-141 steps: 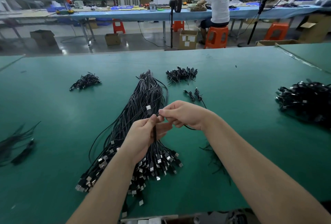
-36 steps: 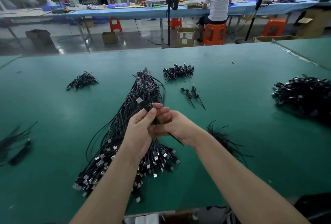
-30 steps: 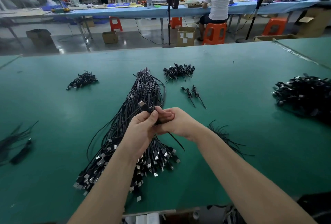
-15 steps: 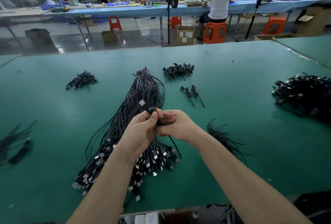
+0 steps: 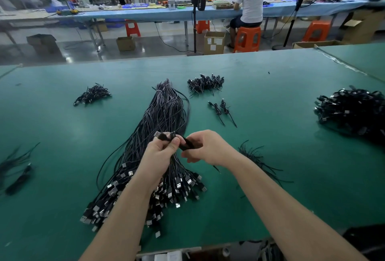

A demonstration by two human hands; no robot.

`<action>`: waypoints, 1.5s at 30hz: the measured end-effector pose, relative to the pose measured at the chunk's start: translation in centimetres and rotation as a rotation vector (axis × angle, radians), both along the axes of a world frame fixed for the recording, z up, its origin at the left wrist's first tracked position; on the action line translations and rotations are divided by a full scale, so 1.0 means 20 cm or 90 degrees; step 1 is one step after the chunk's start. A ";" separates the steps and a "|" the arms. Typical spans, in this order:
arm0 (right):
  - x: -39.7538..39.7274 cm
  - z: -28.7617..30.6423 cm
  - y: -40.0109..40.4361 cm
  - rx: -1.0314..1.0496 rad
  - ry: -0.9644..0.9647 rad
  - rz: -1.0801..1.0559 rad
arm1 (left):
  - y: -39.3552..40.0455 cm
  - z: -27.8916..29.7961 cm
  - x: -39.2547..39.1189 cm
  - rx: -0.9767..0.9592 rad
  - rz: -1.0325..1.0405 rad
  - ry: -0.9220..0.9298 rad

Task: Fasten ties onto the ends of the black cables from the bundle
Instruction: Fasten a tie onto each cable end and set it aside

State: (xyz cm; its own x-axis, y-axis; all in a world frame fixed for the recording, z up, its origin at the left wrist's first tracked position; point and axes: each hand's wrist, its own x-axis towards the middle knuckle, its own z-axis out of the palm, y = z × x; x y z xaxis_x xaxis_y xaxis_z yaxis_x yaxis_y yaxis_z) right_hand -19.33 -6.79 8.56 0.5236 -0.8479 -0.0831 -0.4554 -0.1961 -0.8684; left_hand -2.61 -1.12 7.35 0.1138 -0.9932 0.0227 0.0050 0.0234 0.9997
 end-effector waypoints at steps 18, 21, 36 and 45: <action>0.11 -0.11 0.06 -0.026 0.080 -0.039 | -0.06 -0.05 -0.04 0.099 0.015 0.146; 0.11 -0.11 0.05 -0.005 0.074 -0.079 | -0.06 -0.05 -0.04 0.097 0.020 0.222; 0.13 -0.22 0.13 -0.159 0.275 -0.027 | -0.08 -0.10 -0.01 0.060 0.125 -0.211; 0.10 -0.23 0.14 0.098 0.007 -0.044 | -0.08 -0.17 0.04 0.109 0.061 -0.151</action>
